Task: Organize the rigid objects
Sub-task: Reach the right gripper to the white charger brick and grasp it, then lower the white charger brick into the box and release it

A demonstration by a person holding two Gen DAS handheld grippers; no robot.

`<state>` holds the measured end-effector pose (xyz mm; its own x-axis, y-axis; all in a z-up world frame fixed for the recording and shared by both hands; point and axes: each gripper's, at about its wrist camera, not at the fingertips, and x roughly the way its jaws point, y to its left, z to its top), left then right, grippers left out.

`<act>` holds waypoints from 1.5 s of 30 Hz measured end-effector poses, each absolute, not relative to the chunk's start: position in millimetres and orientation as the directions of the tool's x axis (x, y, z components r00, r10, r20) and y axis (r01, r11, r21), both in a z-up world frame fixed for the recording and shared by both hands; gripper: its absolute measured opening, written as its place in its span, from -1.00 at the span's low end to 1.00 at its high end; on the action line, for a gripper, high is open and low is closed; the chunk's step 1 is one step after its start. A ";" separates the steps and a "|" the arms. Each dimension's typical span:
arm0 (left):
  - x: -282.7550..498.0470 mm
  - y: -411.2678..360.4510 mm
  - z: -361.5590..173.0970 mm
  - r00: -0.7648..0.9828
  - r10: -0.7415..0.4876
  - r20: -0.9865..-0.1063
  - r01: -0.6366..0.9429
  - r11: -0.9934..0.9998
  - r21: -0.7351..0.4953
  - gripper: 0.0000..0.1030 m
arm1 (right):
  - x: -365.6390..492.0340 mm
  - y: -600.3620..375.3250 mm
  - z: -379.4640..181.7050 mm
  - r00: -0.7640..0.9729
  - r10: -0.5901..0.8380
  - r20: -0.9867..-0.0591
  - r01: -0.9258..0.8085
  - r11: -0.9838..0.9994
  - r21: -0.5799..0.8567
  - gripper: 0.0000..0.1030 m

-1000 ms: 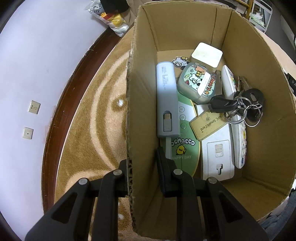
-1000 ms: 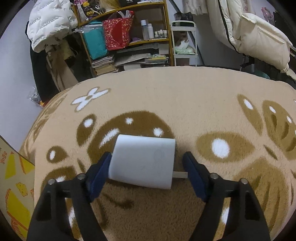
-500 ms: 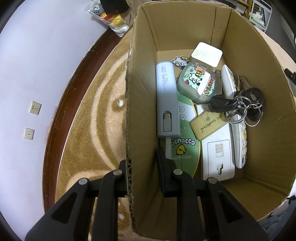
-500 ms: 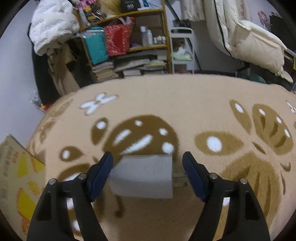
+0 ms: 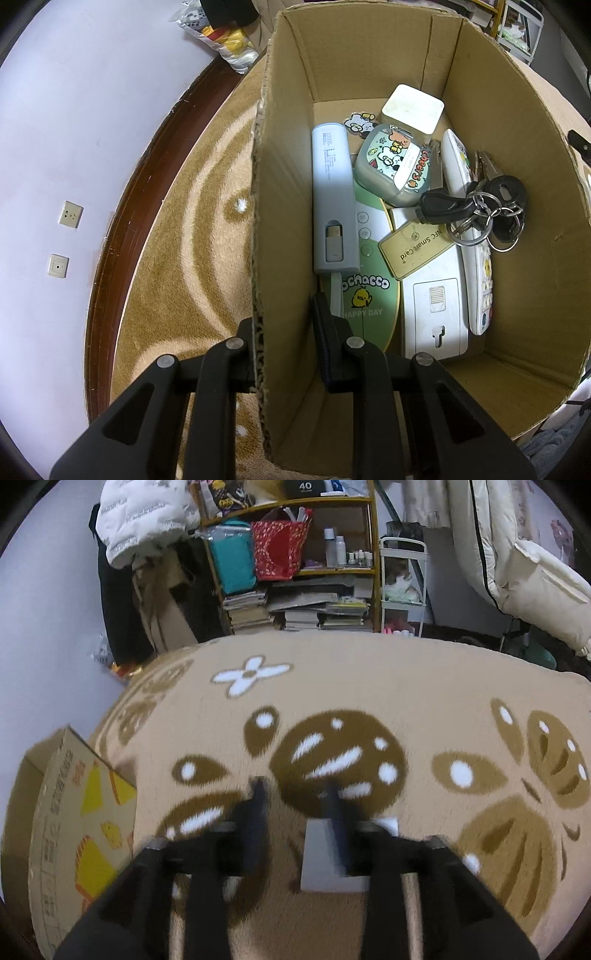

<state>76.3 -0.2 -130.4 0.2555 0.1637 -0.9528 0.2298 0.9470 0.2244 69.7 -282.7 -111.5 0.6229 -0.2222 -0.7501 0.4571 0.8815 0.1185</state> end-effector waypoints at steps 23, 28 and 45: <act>76.9 -0.6 -130.7 0.257 0.165 -0.952 0.231 0.946 0.227 -0.61 | 45.2 -303.3 -155.6 0.503 -0.309 -0.807 0.561 0.827 0.033 0.58; 77.0 -0.9 -130.7 0.257 0.165 -0.952 0.231 0.946 0.227 -0.61 | 43.2 -302.8 -151.8 0.518 -0.309 -0.798 0.566 0.823 0.048 0.57; 76.7 -0.9 -130.8 0.257 0.165 -0.952 0.230 0.946 0.226 -0.61 | 53.8 -205.9 -39.4 0.808 -0.072 -0.585 0.234 0.950 0.207 0.57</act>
